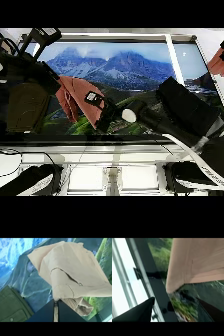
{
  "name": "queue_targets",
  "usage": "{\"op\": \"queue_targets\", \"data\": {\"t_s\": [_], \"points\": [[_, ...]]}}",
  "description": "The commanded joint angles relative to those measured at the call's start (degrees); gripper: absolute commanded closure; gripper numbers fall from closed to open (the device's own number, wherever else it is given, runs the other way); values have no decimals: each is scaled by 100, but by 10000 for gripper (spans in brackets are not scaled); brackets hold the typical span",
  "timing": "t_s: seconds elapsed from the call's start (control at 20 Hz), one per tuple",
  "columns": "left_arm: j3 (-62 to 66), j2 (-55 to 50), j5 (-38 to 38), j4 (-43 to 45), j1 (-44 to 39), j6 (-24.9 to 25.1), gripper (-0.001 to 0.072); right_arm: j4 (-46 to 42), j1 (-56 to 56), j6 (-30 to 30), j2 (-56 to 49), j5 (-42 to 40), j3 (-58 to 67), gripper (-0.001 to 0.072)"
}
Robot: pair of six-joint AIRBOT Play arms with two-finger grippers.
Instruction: Fold the clothes and pants, and hang the long-sleeved shirts on hangers.
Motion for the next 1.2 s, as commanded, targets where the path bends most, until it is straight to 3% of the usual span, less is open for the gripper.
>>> {"op": "queue_targets", "data": {"t_s": [0.0,0.2,0.55,0.65,0.8,0.9,1.15], "points": [[7,-4,0,7,-4,-26,680,42,273,785,-562,-826,2,120],[7,-4,0,7,-4,-26,681,52,638,901,-994,-1075,2,121],[7,-4,0,4,-4,-26,680,-188,284,1982,-1362,-1349,2,139],[7,-4,2,7,-4,-26,680,-166,273,1982,-1478,-1401,2,279],[7,-4,2,7,-4,-24,681,-173,264,1982,-1545,-1360,9,673],[9,0,0,111,2,-26,680,-275,205,1958,-1469,-883,162,704],[33,201,26,291,2,-212,680,-1497,-542,1738,-361,1381,887,706]]}}
